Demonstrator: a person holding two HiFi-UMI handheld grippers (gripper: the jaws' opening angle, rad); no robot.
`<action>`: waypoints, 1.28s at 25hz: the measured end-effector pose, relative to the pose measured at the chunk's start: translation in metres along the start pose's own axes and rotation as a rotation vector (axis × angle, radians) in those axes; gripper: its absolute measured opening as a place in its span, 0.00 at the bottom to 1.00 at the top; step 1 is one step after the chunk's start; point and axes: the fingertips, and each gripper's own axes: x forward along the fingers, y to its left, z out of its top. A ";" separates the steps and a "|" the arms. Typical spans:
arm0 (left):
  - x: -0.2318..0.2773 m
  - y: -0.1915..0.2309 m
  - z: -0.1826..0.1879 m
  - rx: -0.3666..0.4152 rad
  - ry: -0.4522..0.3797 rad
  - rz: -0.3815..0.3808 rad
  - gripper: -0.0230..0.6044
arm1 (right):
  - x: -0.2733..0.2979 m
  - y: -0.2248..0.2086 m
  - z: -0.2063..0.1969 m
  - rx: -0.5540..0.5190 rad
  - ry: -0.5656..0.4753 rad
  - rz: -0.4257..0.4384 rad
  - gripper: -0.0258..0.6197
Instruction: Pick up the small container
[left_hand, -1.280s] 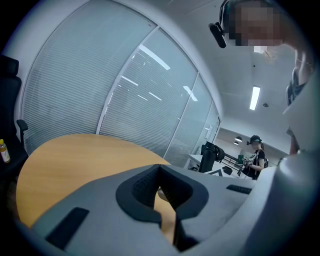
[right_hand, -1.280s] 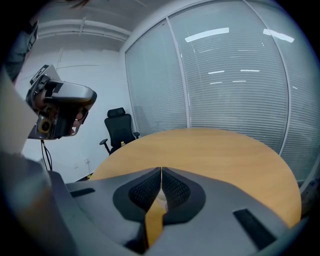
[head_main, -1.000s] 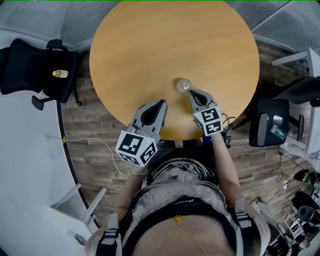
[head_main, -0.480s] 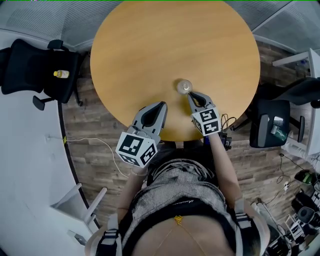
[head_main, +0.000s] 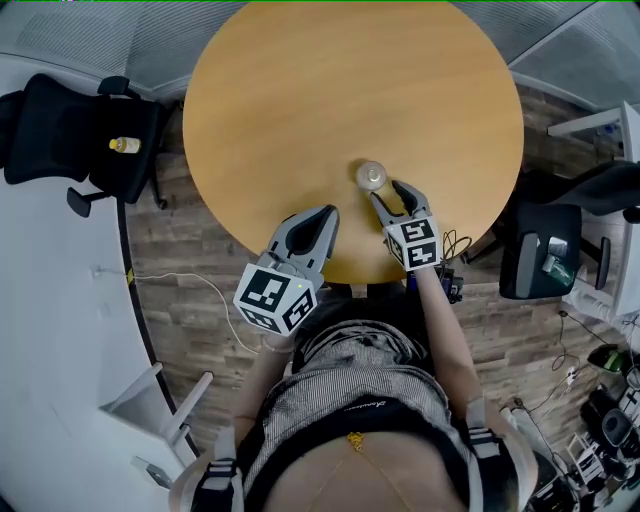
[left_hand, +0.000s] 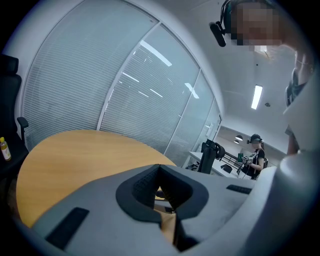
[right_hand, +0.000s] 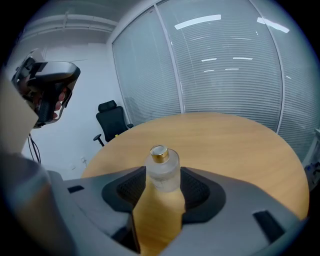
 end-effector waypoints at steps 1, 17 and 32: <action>0.000 0.000 -0.001 -0.001 0.002 0.001 0.04 | 0.002 0.001 0.000 0.001 -0.001 0.007 0.37; -0.005 0.009 -0.015 -0.049 0.037 0.040 0.04 | 0.038 0.001 -0.002 -0.032 -0.015 -0.020 0.52; -0.008 0.016 -0.021 -0.063 0.054 0.051 0.04 | 0.058 -0.004 -0.005 -0.044 -0.063 -0.082 0.54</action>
